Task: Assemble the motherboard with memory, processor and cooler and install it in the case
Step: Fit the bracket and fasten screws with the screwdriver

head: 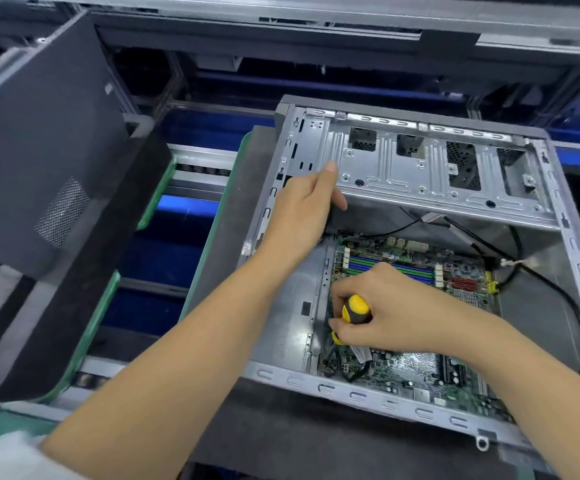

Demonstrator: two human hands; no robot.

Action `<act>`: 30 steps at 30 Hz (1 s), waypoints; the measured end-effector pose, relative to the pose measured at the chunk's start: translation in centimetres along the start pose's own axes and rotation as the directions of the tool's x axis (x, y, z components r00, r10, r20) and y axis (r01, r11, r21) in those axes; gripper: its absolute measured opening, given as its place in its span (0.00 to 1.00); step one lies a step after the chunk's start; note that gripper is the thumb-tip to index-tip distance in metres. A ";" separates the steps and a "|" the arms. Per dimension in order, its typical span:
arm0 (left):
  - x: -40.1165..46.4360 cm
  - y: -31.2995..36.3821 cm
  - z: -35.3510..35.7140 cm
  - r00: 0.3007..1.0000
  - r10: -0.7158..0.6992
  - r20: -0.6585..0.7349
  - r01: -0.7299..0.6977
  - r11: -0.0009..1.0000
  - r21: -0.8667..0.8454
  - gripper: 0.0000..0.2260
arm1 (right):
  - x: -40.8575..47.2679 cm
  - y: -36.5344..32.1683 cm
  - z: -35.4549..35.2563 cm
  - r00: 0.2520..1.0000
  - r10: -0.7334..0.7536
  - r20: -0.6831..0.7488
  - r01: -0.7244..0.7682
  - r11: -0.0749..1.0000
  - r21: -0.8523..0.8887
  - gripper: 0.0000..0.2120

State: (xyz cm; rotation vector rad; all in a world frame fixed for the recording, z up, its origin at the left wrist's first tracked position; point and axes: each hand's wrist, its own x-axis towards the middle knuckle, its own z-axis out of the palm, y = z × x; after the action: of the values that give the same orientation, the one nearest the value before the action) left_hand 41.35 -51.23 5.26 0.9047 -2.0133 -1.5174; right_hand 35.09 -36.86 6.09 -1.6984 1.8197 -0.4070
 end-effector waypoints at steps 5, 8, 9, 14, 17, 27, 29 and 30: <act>0.0 0.1 0.0 1.000 -0.014 -0.002 0.014 1.000 -0.005 0.24 | 0.2 0.0 0.1 1.000 0.012 0.006 -0.012 1.000 -0.022 0.13; -0.1 0.3 0.1 1.000 -0.021 -0.002 0.021 1.000 0.002 0.24 | 0.2 0.0 0.1 1.000 0.018 0.016 -0.018 0.999 -0.039 0.12; -0.1 0.3 0.1 1.000 -0.024 -0.001 0.024 1.000 0.005 0.24 | 0.2 0.0 0.1 1.000 0.022 0.021 -0.021 0.999 -0.041 0.12; -0.1 0.4 0.0 1.000 -0.024 -0.002 0.024 1.000 0.018 0.24 | 0.2 0.0 0.2 0.999 0.026 0.030 -0.025 0.999 -0.047 0.12; -0.1 0.4 0.0 1.000 -0.024 -0.002 0.024 1.000 0.013 0.24 | 0.3 0.1 0.3 0.999 0.020 0.034 -0.018 0.999 -0.047 0.12; -0.2 0.5 -0.1 1.000 -0.026 -0.004 0.027 0.998 0.051 0.23 | 0.3 0.1 0.4 0.999 0.027 0.043 -0.024 0.998 -0.057 0.12; -0.2 0.8 -0.2 0.998 -0.056 0.028 0.054 0.997 0.058 0.18 | 0.3 0.0 0.3 0.998 0.027 0.051 -0.023 0.998 -0.063 0.13; -0.4 1.0 -0.4 0.993 -0.084 0.077 0.077 0.994 0.080 0.15 | 0.4 -0.1 0.3 0.998 0.029 0.056 -0.026 0.997 -0.068 0.13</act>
State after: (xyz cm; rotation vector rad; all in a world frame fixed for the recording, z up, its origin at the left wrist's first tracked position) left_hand 41.66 -51.05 6.31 0.9804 -2.1286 -1.5521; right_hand 35.36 -37.17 5.83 -1.7103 1.8316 -0.2855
